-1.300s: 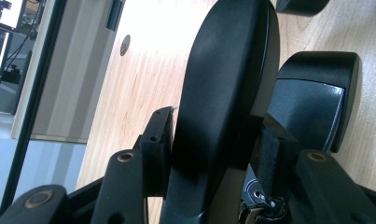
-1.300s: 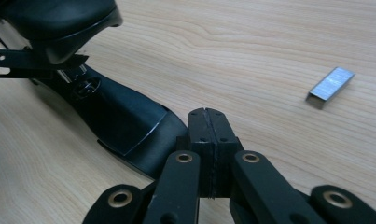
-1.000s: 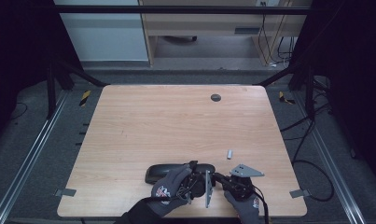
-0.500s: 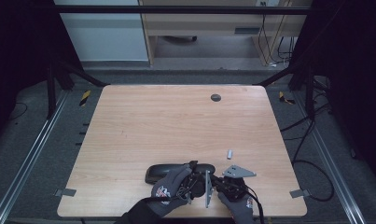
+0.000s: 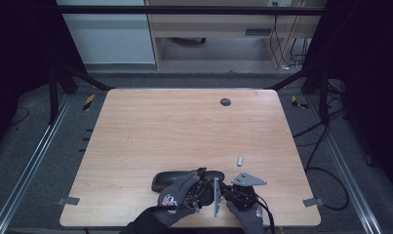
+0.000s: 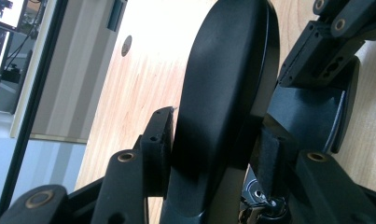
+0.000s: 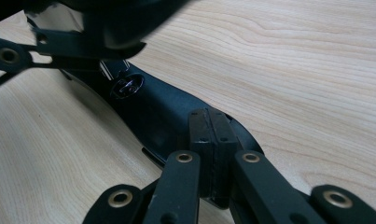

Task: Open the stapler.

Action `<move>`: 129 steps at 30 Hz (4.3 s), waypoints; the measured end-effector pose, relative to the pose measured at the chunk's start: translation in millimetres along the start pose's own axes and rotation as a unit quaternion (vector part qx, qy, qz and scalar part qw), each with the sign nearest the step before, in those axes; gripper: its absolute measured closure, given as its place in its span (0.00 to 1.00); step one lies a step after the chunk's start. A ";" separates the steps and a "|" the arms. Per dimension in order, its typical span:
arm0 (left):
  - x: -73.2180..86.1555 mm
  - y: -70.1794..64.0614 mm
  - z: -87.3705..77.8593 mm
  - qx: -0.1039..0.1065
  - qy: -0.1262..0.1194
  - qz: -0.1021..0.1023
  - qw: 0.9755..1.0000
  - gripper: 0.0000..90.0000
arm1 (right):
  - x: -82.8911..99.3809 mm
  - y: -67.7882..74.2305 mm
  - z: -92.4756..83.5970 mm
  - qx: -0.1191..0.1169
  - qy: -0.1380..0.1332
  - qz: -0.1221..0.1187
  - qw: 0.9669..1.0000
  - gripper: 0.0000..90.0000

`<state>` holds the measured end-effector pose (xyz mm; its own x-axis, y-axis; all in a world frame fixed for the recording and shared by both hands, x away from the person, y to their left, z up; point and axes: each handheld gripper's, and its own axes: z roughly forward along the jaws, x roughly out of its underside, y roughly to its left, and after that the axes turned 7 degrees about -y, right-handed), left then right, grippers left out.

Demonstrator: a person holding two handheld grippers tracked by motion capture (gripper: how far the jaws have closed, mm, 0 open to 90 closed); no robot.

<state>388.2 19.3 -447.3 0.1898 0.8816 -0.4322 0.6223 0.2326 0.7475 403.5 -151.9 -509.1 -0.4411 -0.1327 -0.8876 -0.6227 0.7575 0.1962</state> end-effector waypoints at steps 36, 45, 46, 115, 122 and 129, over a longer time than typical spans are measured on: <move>14.5 36.2 -34.5 -0.021 -0.053 -0.090 0.994 0.62 | 0.0 -0.1 0.0 0.004 0.001 0.008 1.000 1.00; 21.8 46.6 -44.5 -0.026 -0.067 -0.123 0.990 0.63 | -0.2 0.0 0.4 0.005 -0.001 0.010 1.000 1.00; 22.8 47.8 -45.6 -0.026 -0.069 -0.125 0.989 0.63 | -0.2 -0.1 0.4 0.005 -0.001 0.009 1.000 1.00; 85.4 86.6 -94.1 -0.065 -0.136 -0.297 0.943 0.65 | -0.8 1.0 0.4 0.002 0.003 0.011 1.000 1.00; 91.4 87.9 -97.1 -0.071 -0.139 -0.311 0.937 0.65 | -0.9 1.1 0.9 0.003 0.002 0.009 1.000 1.00; 97.2 89.6 -100.2 -0.074 -0.141 -0.320 0.934 0.65 | -0.9 1.4 1.1 0.003 0.003 0.009 1.000 1.00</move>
<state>386.3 167.0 -371.8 0.0203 0.4049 -0.9141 0.5680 0.7477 0.3439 403.7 -150.0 -508.4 -0.4554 -0.1232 -0.8817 -0.6115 0.7630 0.2093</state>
